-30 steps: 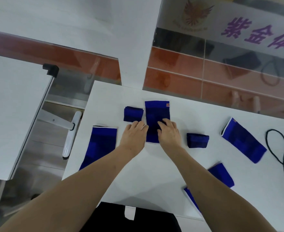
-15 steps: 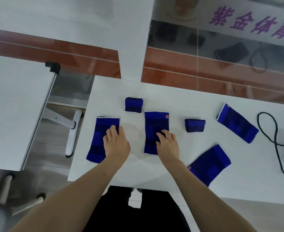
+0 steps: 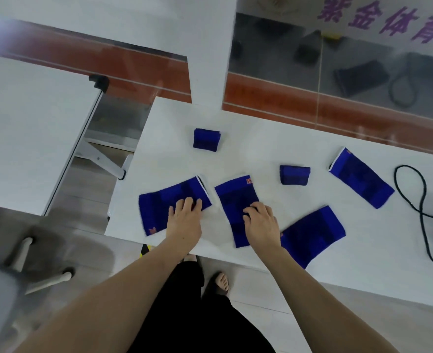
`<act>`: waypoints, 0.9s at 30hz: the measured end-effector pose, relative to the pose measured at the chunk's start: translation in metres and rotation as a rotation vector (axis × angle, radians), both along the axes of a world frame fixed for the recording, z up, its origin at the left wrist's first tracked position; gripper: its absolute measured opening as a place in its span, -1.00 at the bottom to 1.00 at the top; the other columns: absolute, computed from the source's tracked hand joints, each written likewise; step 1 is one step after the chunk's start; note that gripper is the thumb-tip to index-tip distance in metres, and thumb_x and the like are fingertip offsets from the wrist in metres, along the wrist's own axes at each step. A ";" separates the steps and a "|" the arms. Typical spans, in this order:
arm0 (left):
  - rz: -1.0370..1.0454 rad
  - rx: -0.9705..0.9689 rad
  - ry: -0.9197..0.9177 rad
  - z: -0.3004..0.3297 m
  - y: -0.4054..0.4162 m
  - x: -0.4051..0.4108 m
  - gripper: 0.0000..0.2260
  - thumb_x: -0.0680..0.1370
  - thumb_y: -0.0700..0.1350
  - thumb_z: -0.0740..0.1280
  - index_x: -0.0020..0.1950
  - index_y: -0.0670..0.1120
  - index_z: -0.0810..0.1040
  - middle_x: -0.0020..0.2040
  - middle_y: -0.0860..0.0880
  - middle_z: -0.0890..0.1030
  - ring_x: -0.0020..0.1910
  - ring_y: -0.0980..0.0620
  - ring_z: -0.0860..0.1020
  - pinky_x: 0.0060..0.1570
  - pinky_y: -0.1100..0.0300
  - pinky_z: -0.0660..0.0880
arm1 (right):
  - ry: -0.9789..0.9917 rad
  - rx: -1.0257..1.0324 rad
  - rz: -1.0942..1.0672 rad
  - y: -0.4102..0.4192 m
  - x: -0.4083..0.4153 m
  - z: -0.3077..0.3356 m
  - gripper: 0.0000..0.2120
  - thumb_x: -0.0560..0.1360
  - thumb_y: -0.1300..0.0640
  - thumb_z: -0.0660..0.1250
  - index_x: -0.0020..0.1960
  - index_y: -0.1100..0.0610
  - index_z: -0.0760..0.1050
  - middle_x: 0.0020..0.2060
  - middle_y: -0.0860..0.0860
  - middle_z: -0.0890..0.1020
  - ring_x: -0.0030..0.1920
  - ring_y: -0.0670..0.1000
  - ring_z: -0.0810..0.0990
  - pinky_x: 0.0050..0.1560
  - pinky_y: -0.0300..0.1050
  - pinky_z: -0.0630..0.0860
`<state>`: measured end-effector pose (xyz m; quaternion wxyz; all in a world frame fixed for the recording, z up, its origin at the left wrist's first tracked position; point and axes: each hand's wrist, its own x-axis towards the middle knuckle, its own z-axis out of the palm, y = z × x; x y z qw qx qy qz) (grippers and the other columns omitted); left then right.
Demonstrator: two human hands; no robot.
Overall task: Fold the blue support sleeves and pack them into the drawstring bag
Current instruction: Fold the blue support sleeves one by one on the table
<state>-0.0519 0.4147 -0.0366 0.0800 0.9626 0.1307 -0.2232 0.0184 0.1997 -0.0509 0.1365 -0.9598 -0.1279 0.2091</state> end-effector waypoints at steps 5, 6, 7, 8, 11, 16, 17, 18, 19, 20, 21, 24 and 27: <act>-0.015 -0.091 -0.039 -0.003 -0.012 -0.009 -0.56 0.58 -0.21 0.27 0.46 0.01 0.35 0.62 -0.05 0.15 0.57 -0.10 0.16 0.55 -0.08 0.17 | -0.010 0.038 0.015 -0.015 -0.003 0.000 -0.75 0.67 0.03 0.27 0.29 0.07 0.57 0.31 -0.01 0.45 0.33 0.05 0.40 0.34 0.08 0.48; -0.013 -0.098 -0.035 -0.004 -0.013 -0.009 -0.54 0.58 -0.22 0.28 0.47 0.00 0.33 0.62 -0.04 0.14 0.58 -0.10 0.14 0.54 -0.08 0.19 | -0.005 0.047 0.000 -0.016 -0.002 0.001 -0.73 0.65 0.03 0.30 0.31 0.06 0.54 0.32 0.00 0.43 0.34 0.06 0.39 0.35 0.08 0.49; -0.011 -0.105 -0.028 -0.004 -0.014 -0.010 -0.48 0.58 -0.23 0.29 0.52 0.00 0.27 0.62 -0.04 0.13 0.59 -0.10 0.12 0.54 -0.08 0.20 | 0.000 0.056 -0.027 -0.016 -0.002 0.001 -0.70 0.64 0.01 0.32 0.34 0.06 0.51 0.33 0.01 0.41 0.35 0.07 0.39 0.34 0.08 0.50; -0.019 -0.105 -0.022 -0.004 -0.015 -0.011 -0.40 0.58 -0.23 0.29 0.58 0.01 0.18 0.62 -0.03 0.12 0.60 -0.11 0.10 0.54 -0.08 0.20 | 0.006 0.065 -0.061 -0.016 -0.001 0.002 -0.66 0.64 0.00 0.33 0.38 0.06 0.47 0.35 0.03 0.40 0.35 0.08 0.39 0.33 0.09 0.51; -0.081 -0.061 -0.003 -0.005 -0.017 -0.013 -0.31 0.58 -0.21 0.28 0.64 0.02 0.04 0.58 -0.05 0.11 0.59 -0.13 0.07 0.53 -0.06 0.21 | 0.021 0.090 -0.142 -0.015 0.000 0.004 -0.56 0.64 0.00 0.34 0.46 0.09 0.36 0.35 0.10 0.39 0.33 0.12 0.40 0.30 0.08 0.53; -0.120 -0.153 0.060 -0.007 -0.013 -0.008 -0.45 0.61 -0.24 0.26 0.58 0.01 0.25 0.64 -0.05 0.05 0.64 -0.11 -0.02 0.56 -0.09 0.17 | 0.090 0.139 -0.253 -0.009 0.008 0.004 -0.46 0.60 0.14 0.41 0.50 0.15 0.28 0.33 0.17 0.40 0.29 0.15 0.44 0.31 0.04 0.48; -0.142 -0.168 0.078 -0.008 -0.011 -0.008 -0.47 0.61 -0.25 0.27 0.56 0.02 0.28 0.66 -0.04 0.01 0.64 -0.10 -0.04 0.56 -0.09 0.18 | 0.122 0.186 -0.303 -0.008 0.009 0.004 -0.44 0.59 0.17 0.42 0.51 0.15 0.27 0.33 0.16 0.42 0.28 0.15 0.46 0.30 0.04 0.49; -0.170 -0.171 0.092 -0.009 -0.009 -0.008 -0.49 0.60 -0.26 0.27 0.53 0.03 0.30 0.67 -0.03 0.00 0.65 -0.09 -0.05 0.56 -0.10 0.19 | 0.154 0.239 -0.359 -0.007 0.010 0.004 -0.43 0.58 0.19 0.43 0.50 0.14 0.26 0.32 0.15 0.45 0.26 0.14 0.49 0.28 0.06 0.53; -0.193 -0.174 0.101 -0.009 -0.006 -0.008 -0.49 0.60 -0.27 0.28 0.51 0.03 0.31 0.67 -0.03 0.00 0.65 -0.08 -0.05 0.55 -0.11 0.20 | 0.183 0.287 -0.414 -0.007 0.011 0.004 -0.44 0.58 0.20 0.42 0.49 0.14 0.27 0.30 0.14 0.50 0.23 0.13 0.53 0.23 0.09 0.57; -0.205 -0.183 0.105 -0.010 -0.003 -0.008 -0.48 0.60 -0.28 0.27 0.52 0.03 0.30 0.67 -0.02 0.00 0.65 -0.08 -0.06 0.55 -0.11 0.19 | 0.203 0.319 -0.460 -0.006 0.012 0.004 -0.47 0.58 0.19 0.41 0.48 0.12 0.27 0.28 0.12 0.54 0.18 0.12 0.57 0.17 0.12 0.61; -0.216 -0.194 0.107 -0.010 0.000 -0.008 -0.46 0.60 -0.29 0.26 0.55 0.02 0.26 0.67 -0.01 0.00 0.65 -0.06 -0.06 0.56 -0.10 0.18 | 0.213 0.329 -0.493 -0.006 0.012 0.006 -0.50 0.60 0.16 0.38 0.47 0.11 0.29 0.27 0.09 0.57 0.15 0.11 0.60 0.12 0.14 0.64; -0.315 -0.194 0.123 -0.008 0.009 -0.004 -0.39 0.62 -0.30 0.23 0.64 -0.03 0.13 0.68 0.02 -0.01 0.65 -0.03 -0.07 0.57 -0.07 0.15 | 0.161 0.290 -0.484 -0.006 0.010 0.012 -0.63 0.63 0.04 0.29 0.41 0.09 0.41 0.23 0.03 0.60 0.15 0.08 0.61 0.09 0.13 0.64; -0.442 -0.220 0.176 -0.004 0.020 0.005 -0.42 0.63 -0.30 0.22 0.62 -0.01 0.19 0.66 0.05 0.05 0.65 -0.01 -0.04 0.57 -0.07 0.16 | 0.121 0.364 -0.489 -0.006 0.008 0.022 -0.71 0.65 0.03 0.24 0.34 0.06 0.49 0.15 -0.03 0.61 0.11 0.03 0.60 0.06 0.05 0.63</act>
